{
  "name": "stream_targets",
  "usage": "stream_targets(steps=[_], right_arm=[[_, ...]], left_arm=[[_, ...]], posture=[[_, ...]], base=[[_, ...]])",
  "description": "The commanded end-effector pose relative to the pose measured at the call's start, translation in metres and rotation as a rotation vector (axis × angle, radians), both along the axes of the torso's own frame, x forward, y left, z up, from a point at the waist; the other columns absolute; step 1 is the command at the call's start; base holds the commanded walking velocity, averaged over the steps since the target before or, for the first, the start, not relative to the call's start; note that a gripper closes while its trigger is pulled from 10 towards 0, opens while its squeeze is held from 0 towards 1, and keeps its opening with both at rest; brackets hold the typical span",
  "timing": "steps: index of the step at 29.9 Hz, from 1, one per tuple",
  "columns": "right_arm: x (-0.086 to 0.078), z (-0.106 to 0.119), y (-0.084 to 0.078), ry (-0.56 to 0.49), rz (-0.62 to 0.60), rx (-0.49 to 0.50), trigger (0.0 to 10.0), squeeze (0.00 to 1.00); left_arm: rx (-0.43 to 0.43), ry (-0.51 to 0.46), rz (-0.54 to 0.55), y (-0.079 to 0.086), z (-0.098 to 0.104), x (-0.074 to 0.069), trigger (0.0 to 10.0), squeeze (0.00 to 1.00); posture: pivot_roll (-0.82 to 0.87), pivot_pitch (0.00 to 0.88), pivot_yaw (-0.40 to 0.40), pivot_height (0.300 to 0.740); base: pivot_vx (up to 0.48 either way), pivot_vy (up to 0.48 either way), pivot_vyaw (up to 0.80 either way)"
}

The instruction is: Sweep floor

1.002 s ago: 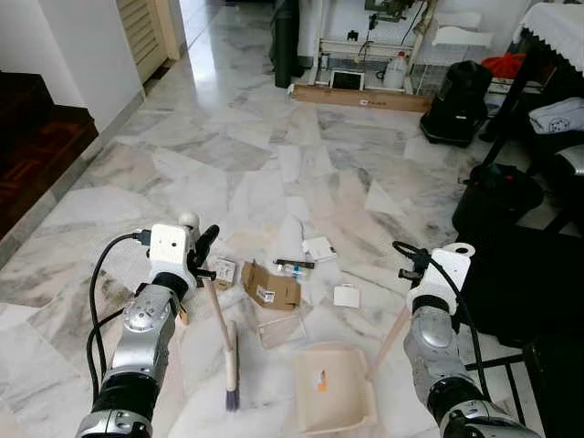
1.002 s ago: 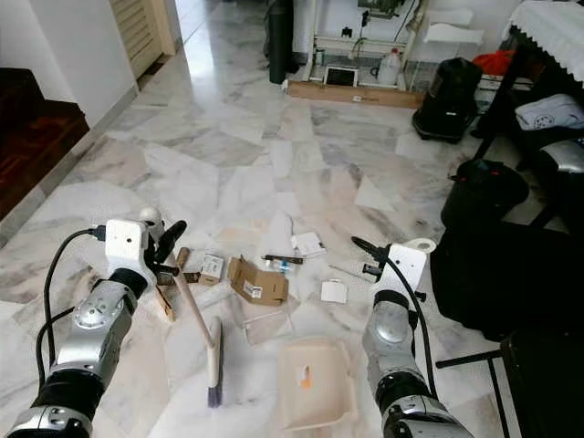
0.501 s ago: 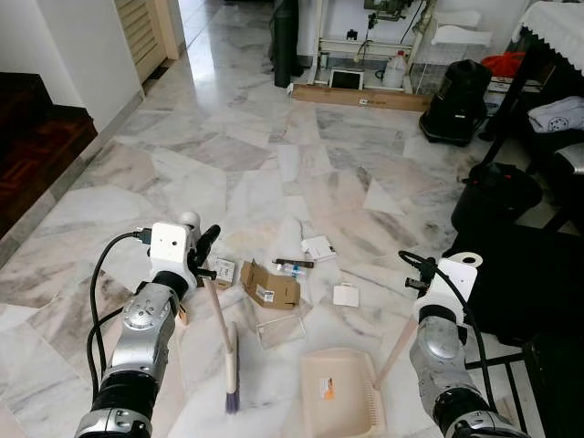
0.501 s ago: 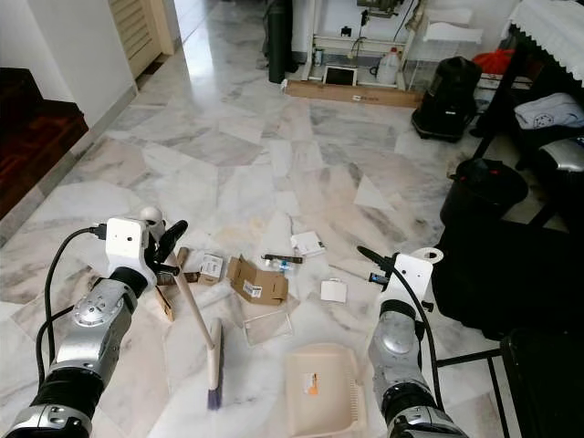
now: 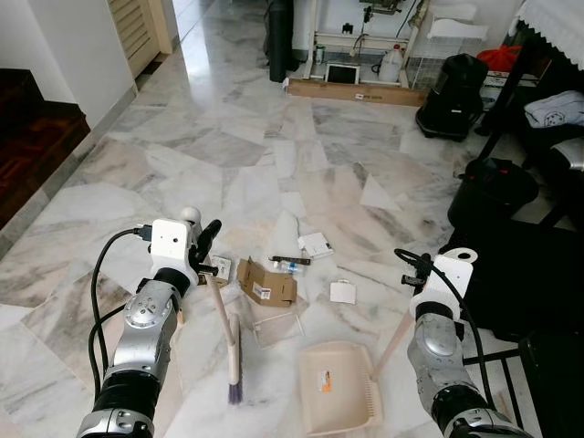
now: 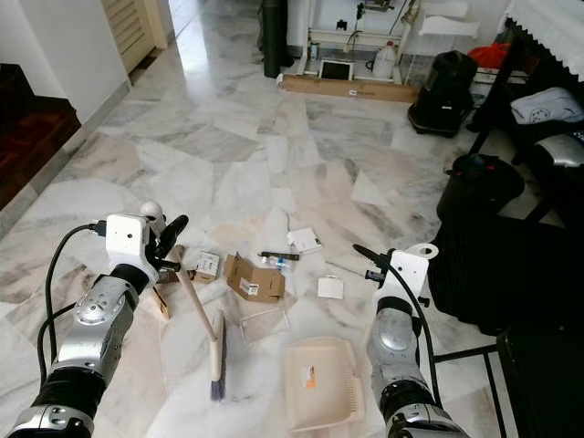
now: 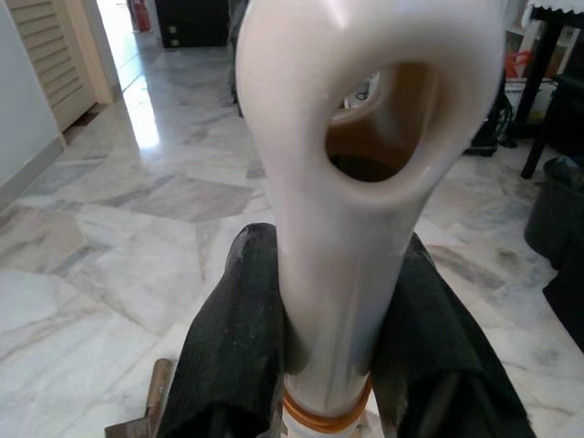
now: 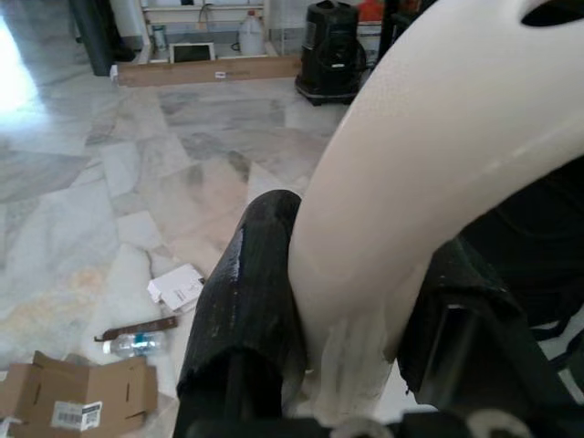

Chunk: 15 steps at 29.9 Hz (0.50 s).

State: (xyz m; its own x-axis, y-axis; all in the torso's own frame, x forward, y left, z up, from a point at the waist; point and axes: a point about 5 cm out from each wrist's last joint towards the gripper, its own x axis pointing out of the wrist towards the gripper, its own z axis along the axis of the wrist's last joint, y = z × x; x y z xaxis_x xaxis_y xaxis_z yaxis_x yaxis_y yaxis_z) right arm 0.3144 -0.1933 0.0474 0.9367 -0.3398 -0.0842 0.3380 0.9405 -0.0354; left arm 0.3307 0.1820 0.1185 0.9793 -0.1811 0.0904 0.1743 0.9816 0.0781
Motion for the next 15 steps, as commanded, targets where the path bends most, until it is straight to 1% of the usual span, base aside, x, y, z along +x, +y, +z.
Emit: stream_targets(steps=[1, 8, 15], right_arm=[[0.0074, 0.0131, 0.0015, -0.059, 0.012, -0.011, 10.0, 0.0], [0.0066, 0.0115, 0.0014, -0.049, 0.015, -0.013, 10.0, 0.0], [0.0065, 0.0107, 0.0007, -0.045, 0.013, 0.0, 10.0, 0.0]], left_arm=[[0.005, -0.04, -0.018, -0.0046, 0.0092, 0.0001, 10.0, 0.0], [0.005, -0.051, -0.02, -0.0058, 0.0125, 0.0019, 10.0, 0.0], [0.004, -0.057, -0.022, -0.0068, 0.014, 0.0021, 10.0, 0.0]], posture=[[-0.01, 0.045, -0.039, 0.74], [0.0, 0.041, -0.038, 0.74], [0.0, 0.035, -0.04, 0.74]], base=[[0.0, 0.0, 0.0], [0.0, 0.0, 0.0], [0.277, 0.0, 0.0]])
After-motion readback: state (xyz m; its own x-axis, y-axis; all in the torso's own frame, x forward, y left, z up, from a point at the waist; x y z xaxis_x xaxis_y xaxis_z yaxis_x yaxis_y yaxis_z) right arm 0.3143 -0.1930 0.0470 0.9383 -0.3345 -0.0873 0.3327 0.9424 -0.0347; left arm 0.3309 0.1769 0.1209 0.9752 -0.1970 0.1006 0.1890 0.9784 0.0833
